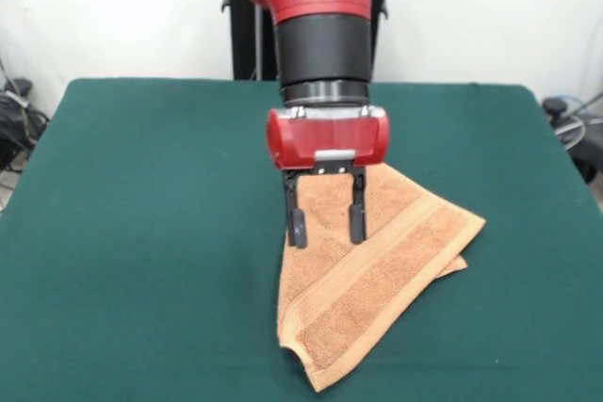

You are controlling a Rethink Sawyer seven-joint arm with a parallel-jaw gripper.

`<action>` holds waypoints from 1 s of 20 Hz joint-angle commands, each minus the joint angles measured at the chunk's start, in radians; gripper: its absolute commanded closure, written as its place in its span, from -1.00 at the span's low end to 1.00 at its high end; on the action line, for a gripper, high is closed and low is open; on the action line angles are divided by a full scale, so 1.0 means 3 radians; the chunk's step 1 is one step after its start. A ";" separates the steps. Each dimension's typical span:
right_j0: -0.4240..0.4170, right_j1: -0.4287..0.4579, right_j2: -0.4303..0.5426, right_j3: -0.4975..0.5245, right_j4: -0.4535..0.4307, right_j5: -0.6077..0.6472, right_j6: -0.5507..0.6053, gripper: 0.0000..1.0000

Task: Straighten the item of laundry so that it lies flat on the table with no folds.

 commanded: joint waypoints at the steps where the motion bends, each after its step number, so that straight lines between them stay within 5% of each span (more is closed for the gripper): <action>1: 0.0532 -0.0226 -0.0434 0.0102 0.0114 0.0210 0.0443 -1.00; 10: 0.1735 0.0093 -0.1698 0.0018 0.0915 -0.0363 0.0628 -1.00; 20: 0.2022 0.0354 -0.2150 -0.0298 0.1195 -0.0455 0.0321 -1.00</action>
